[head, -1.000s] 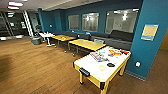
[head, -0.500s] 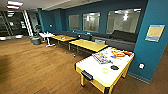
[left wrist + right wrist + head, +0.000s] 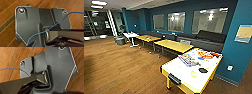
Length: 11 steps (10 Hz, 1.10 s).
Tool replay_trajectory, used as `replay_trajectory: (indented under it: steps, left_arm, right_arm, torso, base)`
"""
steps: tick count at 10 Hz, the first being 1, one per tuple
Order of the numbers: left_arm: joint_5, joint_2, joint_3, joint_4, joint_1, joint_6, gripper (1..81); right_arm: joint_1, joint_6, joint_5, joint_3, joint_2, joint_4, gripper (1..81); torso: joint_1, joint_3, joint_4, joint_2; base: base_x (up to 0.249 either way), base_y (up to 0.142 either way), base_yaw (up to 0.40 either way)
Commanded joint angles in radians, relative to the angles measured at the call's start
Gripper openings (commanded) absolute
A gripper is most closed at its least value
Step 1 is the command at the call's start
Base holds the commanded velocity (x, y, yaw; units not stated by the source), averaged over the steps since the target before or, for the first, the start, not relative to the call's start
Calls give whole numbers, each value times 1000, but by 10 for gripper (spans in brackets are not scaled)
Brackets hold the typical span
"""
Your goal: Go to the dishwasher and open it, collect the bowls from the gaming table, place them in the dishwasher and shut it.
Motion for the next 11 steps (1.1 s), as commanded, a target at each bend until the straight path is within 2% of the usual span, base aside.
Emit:
replay_trajectory:
  steps: [1,11]
  left_arm:
    - [53,-8,5,4,-43,3,811]
    - [53,-8,1,1,-43,3,811]
  right_arm:
    - [44,-2,-60,9,-12,-10,811]
    - [46,-2,-60,6,-7,-10,811]
  torso:
    - [0,0,0,0]
    - [0,0,0,0]
  base:
    - [164,72,0]
    - [165,76,0]
